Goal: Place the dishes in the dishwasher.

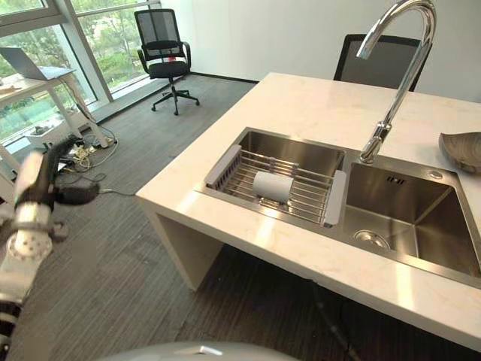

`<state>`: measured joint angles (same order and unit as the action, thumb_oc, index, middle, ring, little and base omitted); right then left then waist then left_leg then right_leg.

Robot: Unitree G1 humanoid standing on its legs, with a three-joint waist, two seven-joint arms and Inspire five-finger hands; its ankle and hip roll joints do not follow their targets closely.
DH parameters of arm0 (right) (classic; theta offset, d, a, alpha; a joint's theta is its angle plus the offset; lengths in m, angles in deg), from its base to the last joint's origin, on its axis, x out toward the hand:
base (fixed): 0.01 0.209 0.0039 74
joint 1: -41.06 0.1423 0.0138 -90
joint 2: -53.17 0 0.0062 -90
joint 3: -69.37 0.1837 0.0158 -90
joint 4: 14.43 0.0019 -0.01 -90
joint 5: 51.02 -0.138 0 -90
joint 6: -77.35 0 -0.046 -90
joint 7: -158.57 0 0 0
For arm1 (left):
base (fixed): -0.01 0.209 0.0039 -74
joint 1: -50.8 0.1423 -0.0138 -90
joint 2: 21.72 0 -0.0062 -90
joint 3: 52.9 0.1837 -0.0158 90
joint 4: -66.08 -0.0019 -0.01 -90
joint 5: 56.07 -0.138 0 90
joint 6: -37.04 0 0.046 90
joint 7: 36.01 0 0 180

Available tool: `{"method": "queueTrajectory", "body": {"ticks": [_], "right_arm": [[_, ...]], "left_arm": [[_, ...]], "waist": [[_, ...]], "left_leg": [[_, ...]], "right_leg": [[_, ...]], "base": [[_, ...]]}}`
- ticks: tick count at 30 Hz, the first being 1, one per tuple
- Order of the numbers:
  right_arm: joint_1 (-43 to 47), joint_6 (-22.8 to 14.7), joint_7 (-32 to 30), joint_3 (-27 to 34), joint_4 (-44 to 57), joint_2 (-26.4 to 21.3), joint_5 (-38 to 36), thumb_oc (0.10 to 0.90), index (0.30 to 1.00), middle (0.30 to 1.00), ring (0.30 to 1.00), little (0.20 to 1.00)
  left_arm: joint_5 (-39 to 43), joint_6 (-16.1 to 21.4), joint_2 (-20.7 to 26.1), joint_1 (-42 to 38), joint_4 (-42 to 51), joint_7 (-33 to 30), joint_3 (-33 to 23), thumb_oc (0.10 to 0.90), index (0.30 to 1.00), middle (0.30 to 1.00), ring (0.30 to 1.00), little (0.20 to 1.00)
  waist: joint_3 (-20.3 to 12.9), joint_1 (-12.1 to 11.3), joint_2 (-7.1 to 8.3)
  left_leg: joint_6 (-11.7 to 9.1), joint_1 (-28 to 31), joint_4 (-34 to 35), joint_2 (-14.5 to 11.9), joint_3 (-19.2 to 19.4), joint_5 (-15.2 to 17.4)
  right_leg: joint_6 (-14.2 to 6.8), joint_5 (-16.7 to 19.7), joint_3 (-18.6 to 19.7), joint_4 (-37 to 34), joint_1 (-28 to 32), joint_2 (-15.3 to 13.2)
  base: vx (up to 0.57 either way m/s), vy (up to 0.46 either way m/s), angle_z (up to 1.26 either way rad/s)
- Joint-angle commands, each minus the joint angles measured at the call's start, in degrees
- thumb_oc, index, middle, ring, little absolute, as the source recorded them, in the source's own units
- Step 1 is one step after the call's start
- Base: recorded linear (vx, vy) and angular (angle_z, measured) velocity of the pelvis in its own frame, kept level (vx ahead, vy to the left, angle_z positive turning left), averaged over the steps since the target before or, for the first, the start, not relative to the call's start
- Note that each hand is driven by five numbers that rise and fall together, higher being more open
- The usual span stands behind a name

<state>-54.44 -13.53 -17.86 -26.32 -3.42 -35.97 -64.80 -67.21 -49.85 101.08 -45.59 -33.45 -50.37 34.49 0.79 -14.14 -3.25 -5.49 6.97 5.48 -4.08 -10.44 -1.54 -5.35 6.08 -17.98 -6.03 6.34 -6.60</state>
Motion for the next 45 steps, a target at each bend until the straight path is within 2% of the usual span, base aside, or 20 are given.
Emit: {"method": "queueTrajectory", "body": {"ticks": [1,2,3,6,7,8,10,17,19,23,29,35,40,45], "right_arm": [[1.7,0.3,0.7,-2.4,0.4,0.0,-1.0,0.8,0.9,0.9,0.9,0.9],[1.6,0.1,0.8,-2.8,1.0,-0.4,-1.2,0.8,0.9,0.9,0.9,0.9],[1.5,0.1,0.9,-3.0,1.3,-0.4,-1.3,0.8,0.9,0.9,0.9,0.9],[1.4,0.1,0.9,-2.6,1.3,-0.2,-1.3,0.8,0.9,0.9,0.9,0.9],[1.5,0.1,1.0,-3.2,2.2,-0.8,-1.9,0.8,0.9,0.9,0.9,0.9],[1.4,-0.1,1.0,-3.5,2.7,-1.0,-2.2,0.8,0.9,0.9,0.9,0.9],[1.0,-0.1,1.0,-3.1,3.4,-0.8,-2.6,0.8,0.9,0.9,0.9,0.9],[-1.4,0.6,1.6,-1.2,2.6,-0.8,-3.9,0.8,0.9,0.9,0.9,0.9],[-1.4,0.6,1.6,-1.1,2.6,-0.7,-3.9,0.8,0.9,0.9,0.9,0.9],[-2.3,1.2,2.0,-0.4,1.2,-0.4,-4.5,0.8,0.9,0.9,0.9,0.9],[-2.0,1.0,2.2,-1.1,2.1,-0.5,-4.6,0.8,0.9,0.9,0.9,0.9],[-3.4,-0.2,2.7,-2.5,3.5,-0.9,-3.9,0.8,0.9,0.9,0.9,0.9],[-2.2,0.7,2.3,-4.1,3.1,-0.4,-3.4,0.8,0.9,0.9,0.9,0.9],[-1.4,0.8,2.3,-5.0,2.6,-0.6,-3.3,0.8,0.9,0.9,0.9,0.9]], "left_arm": [[-7.5,6.1,3.5,-13.9,3.9,0.1,5.0,0.8,0.9,0.9,0.9,0.9],[-10.7,6.6,5.4,-17.4,5.1,1.1,9.2,0.8,0.9,0.9,0.9,0.9],[-12.0,6.8,6.3,-19.3,5.0,1.9,11.7,0.8,0.9,0.9,0.9,0.9],[-12.0,6.9,6.2,-20.4,4.4,1.7,12.9,0.8,0.9,0.9,0.9,0.9],[-13.7,7.6,7.7,-26.1,4.0,3.7,20.1,0.8,0.9,0.9,0.9,0.9],[-14.0,7.7,7.6,-29.6,2.9,4.0,23.9,0.8,0.9,0.9,0.9,0.9],[-14.3,7.8,6.9,-35.0,-0.4,3.6,29.5,0.8,0.9,0.9,0.9,0.9],[-14.2,7.1,5.6,-43.0,-8.7,5.7,39.2,0.8,0.9,0.9,0.9,0.9],[-14.2,7.1,5.5,-43.3,-8.9,5.6,39.5,0.8,0.9,0.9,0.9,0.9],[-12.9,5.7,2.6,-45.3,-15.8,7.0,41.6,0.8,0.9,0.9,0.9,0.9],[-13.1,4.5,-0.3,-46.4,-24.0,7.1,42.7,0.8,0.9,0.9,0.9,0.9],[-8.7,3.0,-5.4,-43.4,-31.7,6.4,37.9,0.8,0.9,0.9,0.9,0.9],[-4.0,2.4,-9.8,-45.3,-42.9,6.9,38.8,0.8,0.9,0.9,0.9,0.9],[-3.1,2.4,-11.3,-46.6,-47.3,7.3,39.9,0.8,0.9,0.9,0.9,0.9]], "waist": [[-0.7,3.3,-0.07],[-1.0,4.9,-0.44],[-1.1,5.4,-0.54],[-1.0,4.9,-0.31],[-1.3,7.2,-0.81],[-1.6,8.4,-1.1],[-1.6,8.6,-0.98],[-1.5,11.3,-1.15],[-1.5,11.2,-1.1],[-1.3,12.8,-1.16],[-1.0,13.8,-1.2],[-1.0,14.6,-1.2],[-1.3,15.4,-1.45],[-1.5,15.6,-1.69]], "left_leg": [[0.3,-1.5,-0.5,1.6,0.4,0.7],[0.5,-1.3,-0.5,1.8,0.8,1.1],[0.6,-1.1,-0.5,1.8,1.2,1.2],[0.7,-1.0,-0.5,1.8,1.3,1.3],[1.1,-0.7,-0.5,2.1,2.6,1.4],[1.2,-0.3,-0.5,2.2,3.4,2.0],[1.3,0.0,-0.5,2.2,4.6,2.4],[1.9,0.9,-0.5,2.5,8.3,3.4],[1.9,1.0,-0.5,2.5,8.4,3.4],[2.2,1.5,-0.5,2.7,10.0,3.9],[2.4,2.0,-0.5,2.8,11.2,4.3],[2.5,2.5,-0.5,2.9,11.6,4.6],[2.6,2.9,-0.5,2.9,11.7,4.7],[2.6,3.1,-0.5,2.9,11.9,4.8]], "right_leg": [[-3.9,-3.5,0.2,1.0,2.3,-2.5],[-4.0,-3.4,0.8,1.0,2.1,-2.6],[-4.1,-3.3,1.0,1.0,2.0,-2.7],[-4.1,-3.3,1.1,1.0,2.0,-2.7],[-4.4,-2.5,2.1,1.0,1.5,-3.0],[-4.8,-2.5,2.7,1.0,1.1,-3.1],[-5.1,-2.0,4.0,1.0,0.4,-3.3],[-5.7,-0.6,7.2,1.0,-1.4,-3.6],[-5.7,-0.6,7.3,1.0,-1.4,-3.6],[-6.1,0.0,8.5,1.0,-2.0,-3.7],[-6.3,0.3,9.7,1.0,-2.8,-3.6],[-6.1,0.1,10.0,1.0,-2.6,-3.4],[-5.9,0.1,10.2,1.0,-2.6,-3.2],[-6.0,0.0,10.3,1.0,-2.5,-3.2]], "base": [[0.04,0.05,-0.14],[0.03,0.05,-0.21],[0.03,0.05,-0.26],[0.0,0.021,-0.24],[0.03,0.076,-0.18],[0.03,0.09,-0.2],[0.02,0.055,-0.19],[0.0,0.046,-0.49],[0.0,0.019,-0.19],[0.0,0.032,-0.1],[0.0,0.008,-0.13],[0.01,0.007,-0.07],[0.02,0.008,-0.03],[0.0,0.001,-0.01]]}}
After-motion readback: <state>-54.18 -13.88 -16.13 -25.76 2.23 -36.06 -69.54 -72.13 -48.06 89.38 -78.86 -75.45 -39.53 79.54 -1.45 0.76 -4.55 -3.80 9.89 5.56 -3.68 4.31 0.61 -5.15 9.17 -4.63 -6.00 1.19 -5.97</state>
